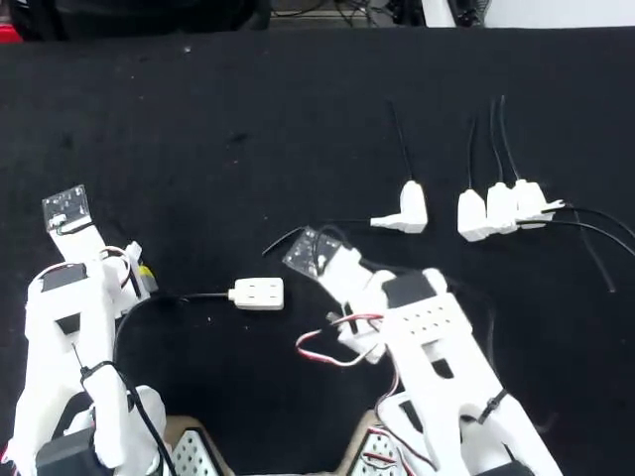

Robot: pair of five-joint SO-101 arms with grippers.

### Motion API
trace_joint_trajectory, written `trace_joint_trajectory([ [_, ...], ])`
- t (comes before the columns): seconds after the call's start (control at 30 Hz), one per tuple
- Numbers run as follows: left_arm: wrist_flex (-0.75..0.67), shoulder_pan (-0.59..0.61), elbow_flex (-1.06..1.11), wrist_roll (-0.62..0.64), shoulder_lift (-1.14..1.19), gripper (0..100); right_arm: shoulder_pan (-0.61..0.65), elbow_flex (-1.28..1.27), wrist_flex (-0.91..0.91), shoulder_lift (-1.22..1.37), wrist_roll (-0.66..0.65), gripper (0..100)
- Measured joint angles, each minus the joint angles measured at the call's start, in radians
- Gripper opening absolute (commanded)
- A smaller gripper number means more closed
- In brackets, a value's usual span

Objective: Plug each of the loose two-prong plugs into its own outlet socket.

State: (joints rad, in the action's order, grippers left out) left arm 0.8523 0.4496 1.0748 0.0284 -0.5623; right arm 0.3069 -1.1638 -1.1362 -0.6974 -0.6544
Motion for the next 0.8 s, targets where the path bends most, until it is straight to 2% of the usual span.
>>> trace_joint_trajectory([
  [0.07,0.000,0.000,0.000,0.000,0.000,24,0.000,-0.052,0.075,0.000,-0.015,2.8],
  [0.23,0.000,0.000,0.000,0.000,0.000,24,0.000,-0.058,0.130,0.041,-0.023,14.6],
  [0.4,0.000,0.000,0.000,0.000,0.000,24,0.009,-0.058,0.140,0.058,-0.029,15.1],
  [0.57,0.000,0.000,0.000,0.000,0.000,24,0.089,-0.060,0.187,0.064,-0.018,15.1],
  [0.8,0.000,0.000,0.000,0.000,0.000,24,0.097,-0.071,0.203,0.064,-0.009,15.1],
])
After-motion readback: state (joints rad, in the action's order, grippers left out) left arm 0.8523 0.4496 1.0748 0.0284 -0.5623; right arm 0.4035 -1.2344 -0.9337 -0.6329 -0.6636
